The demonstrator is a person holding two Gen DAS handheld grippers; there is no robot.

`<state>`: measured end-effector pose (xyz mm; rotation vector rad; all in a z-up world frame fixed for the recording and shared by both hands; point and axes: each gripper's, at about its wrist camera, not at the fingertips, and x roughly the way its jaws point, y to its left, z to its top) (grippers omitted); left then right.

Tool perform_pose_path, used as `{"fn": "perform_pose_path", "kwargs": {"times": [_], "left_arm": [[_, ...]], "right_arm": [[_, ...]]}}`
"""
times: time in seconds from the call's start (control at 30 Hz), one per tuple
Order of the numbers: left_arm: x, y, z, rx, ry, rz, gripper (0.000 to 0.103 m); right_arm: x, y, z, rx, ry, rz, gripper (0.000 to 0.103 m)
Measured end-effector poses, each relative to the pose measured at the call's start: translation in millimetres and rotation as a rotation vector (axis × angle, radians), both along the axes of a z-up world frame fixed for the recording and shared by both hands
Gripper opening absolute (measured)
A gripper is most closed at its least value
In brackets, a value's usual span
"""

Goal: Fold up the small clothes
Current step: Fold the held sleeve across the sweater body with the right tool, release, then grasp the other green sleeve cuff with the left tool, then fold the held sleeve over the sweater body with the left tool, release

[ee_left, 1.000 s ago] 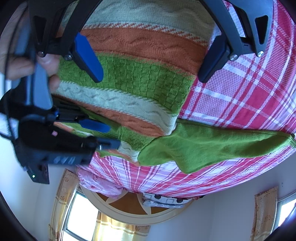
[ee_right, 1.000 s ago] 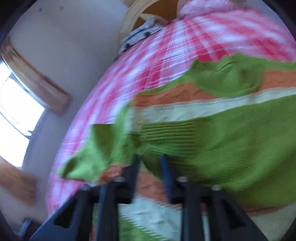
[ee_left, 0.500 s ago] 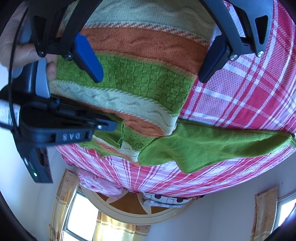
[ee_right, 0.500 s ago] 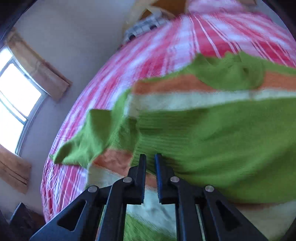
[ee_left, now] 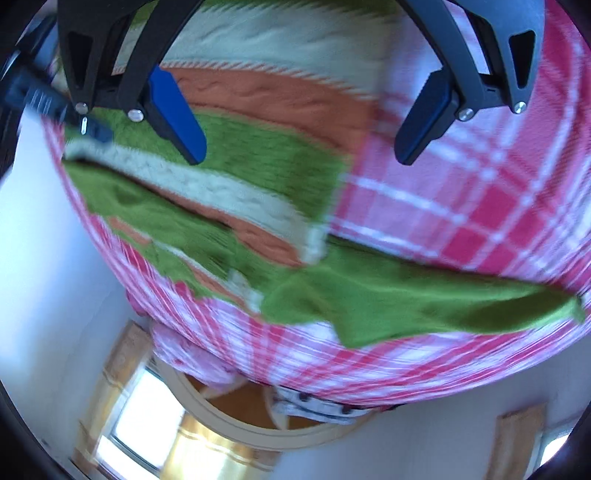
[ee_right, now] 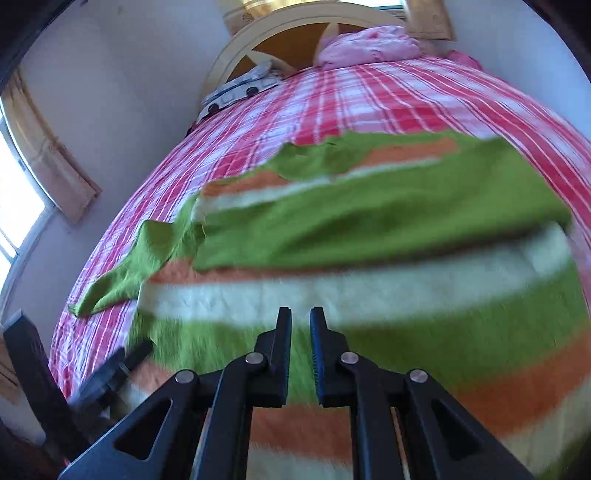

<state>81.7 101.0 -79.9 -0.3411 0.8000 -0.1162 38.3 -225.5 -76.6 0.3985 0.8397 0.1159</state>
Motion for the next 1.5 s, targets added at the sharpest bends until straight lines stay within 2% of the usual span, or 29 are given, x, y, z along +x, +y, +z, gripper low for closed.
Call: {"fn": "perform_pose_path", "kwargs": {"times": [0.07, 0.13, 0.2, 0.27, 0.33, 0.47, 0.53, 0.6, 0.63, 0.7, 0.8, 0.83, 0.9, 1.0, 1.13, 1.33, 1.4, 1.5], "left_arm": [[0, 31, 9, -0.012, -0.015, 0.065, 0.103], [2, 77, 21, -0.012, -0.031, 0.178, 0.103], [9, 127, 26, -0.042, -0.031, 0.284, 0.103], [17, 166, 25, -0.067, -0.023, 0.371, 0.103], [29, 209, 22, -0.093, -0.003, 0.483, 0.103], [51, 252, 7, -0.201, 0.035, 0.556, 0.103], [62, 260, 1, -0.255, 0.026, 0.560, 0.096], [74, 263, -6, -0.270, 0.032, 0.555, 0.079], [80, 264, -10, -0.275, 0.045, 0.555, 0.075], [87, 270, -21, -0.321, 0.063, 0.557, 0.051], [84, 273, -28, -0.369, 0.058, 0.564, 0.035], [82, 274, -27, -0.377, 0.049, 0.555, 0.033], [83, 276, -28, -0.379, 0.052, 0.533, 0.010], [84, 272, -16, -0.335, 0.031, 0.514, 0.009], [86, 237, 24, -0.235, -0.071, 0.424, 0.009], [87, 121, 87, -0.068, -0.228, 0.128, 0.009], [82, 71, 99, -0.028, -0.273, 0.008, 0.009], [79, -3, 100, -0.005, -0.273, -0.164, 0.009]], "right_arm": [[-16, -8, -6, 0.050, -0.009, -0.007, 0.013], [-25, -16, -14, 0.104, -0.050, -0.012, 0.018], [-32, -18, -19, 0.167, -0.088, -0.007, 0.029], [-34, -15, -17, 0.192, -0.118, 0.006, 0.047], [-36, -10, -14, 0.179, -0.143, 0.022, 0.054], [-32, 0, -15, 0.141, -0.127, 0.045, 0.055], [-30, -2, -16, 0.147, -0.125, 0.045, 0.055], [-30, -4, -17, 0.161, -0.126, 0.044, 0.055], [-29, -4, -18, 0.165, -0.125, 0.043, 0.055], [-29, -4, -19, 0.164, -0.123, 0.043, 0.055], [-29, -4, -20, 0.165, -0.121, 0.043, 0.055], [-29, -5, -20, 0.169, -0.120, 0.043, 0.055], [-28, -7, -21, 0.182, -0.119, 0.043, 0.055], [-28, -8, -22, 0.194, -0.120, 0.041, 0.055], [-28, -9, -22, 0.200, -0.122, 0.041, 0.055], [-28, -9, -22, 0.205, -0.122, 0.041, 0.055], [-28, -10, -22, 0.209, -0.123, 0.041, 0.055], [-29, -11, -22, 0.217, -0.124, 0.041, 0.055]]}}
